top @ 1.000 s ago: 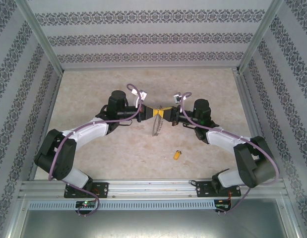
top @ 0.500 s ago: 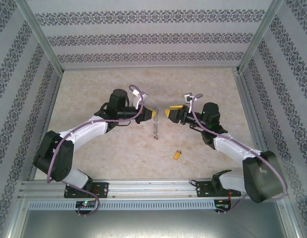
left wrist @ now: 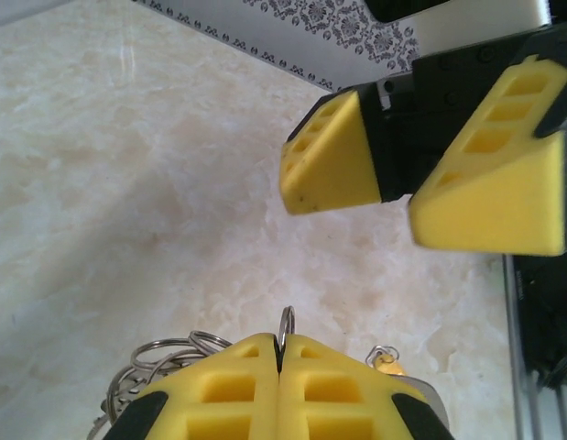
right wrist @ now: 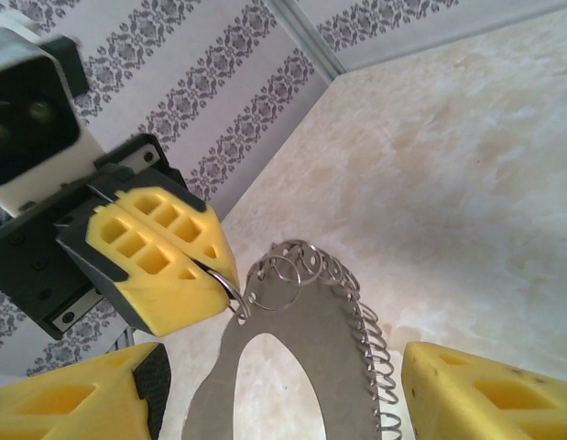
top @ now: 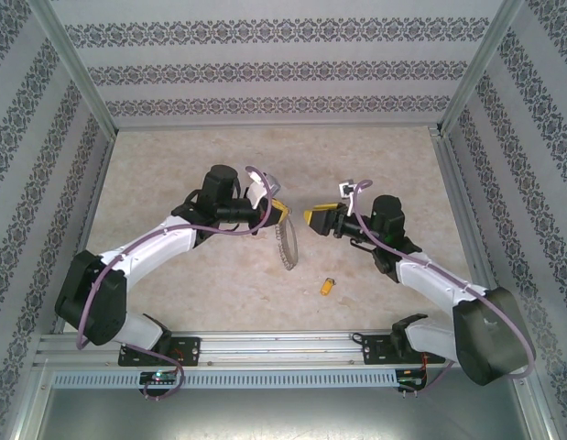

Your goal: Put the keys on the keyring

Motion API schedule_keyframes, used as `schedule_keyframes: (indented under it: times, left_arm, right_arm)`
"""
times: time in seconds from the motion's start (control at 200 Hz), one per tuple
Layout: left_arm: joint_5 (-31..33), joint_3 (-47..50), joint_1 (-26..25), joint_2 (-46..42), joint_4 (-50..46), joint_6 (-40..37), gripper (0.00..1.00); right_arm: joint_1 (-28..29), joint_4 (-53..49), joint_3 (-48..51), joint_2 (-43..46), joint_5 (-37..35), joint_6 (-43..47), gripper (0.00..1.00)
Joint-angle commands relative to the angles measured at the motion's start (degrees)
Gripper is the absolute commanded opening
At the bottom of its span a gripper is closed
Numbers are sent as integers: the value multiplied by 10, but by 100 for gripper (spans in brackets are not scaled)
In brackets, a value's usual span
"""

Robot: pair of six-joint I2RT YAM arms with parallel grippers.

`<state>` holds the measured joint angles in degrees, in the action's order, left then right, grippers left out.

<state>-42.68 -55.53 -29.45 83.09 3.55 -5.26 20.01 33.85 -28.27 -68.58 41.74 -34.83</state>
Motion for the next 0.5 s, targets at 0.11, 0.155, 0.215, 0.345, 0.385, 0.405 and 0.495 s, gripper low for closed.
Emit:
schedule_keyframes:
  times: [0.11, 0.155, 0.215, 0.345, 0.385, 0.405, 0.495]
  left_arm:
    - [14, 4, -9, -28, 18, -85, 0]
    - [14, 6, -9, -28, 20, -91, 0]
    - [15, 6, -9, -30, 18, -100, 0]
    - [14, 3, -9, -31, 6, -121, 0]
    - [10, 0, -9, -29, -2, -129, 0]
    - [8, -2, -9, -27, -8, -133, 0]
    - [-6, -20, -9, -21, -43, -150, 0]
  right_arm:
    - [9, 8, -6, -5, -2, 0, 70]
    - [10, -7, -7, 3, -24, 6, 72]
    - [14, -42, -10, 20, -64, 27, 77]
    - [25, -95, -10, 55, -116, 84, 83]
    - [22, -99, -11, 56, -104, 98, 82]
    - [21, -100, -11, 55, -97, 104, 81]
    - [15, -107, -21, 40, -55, 120, 73]
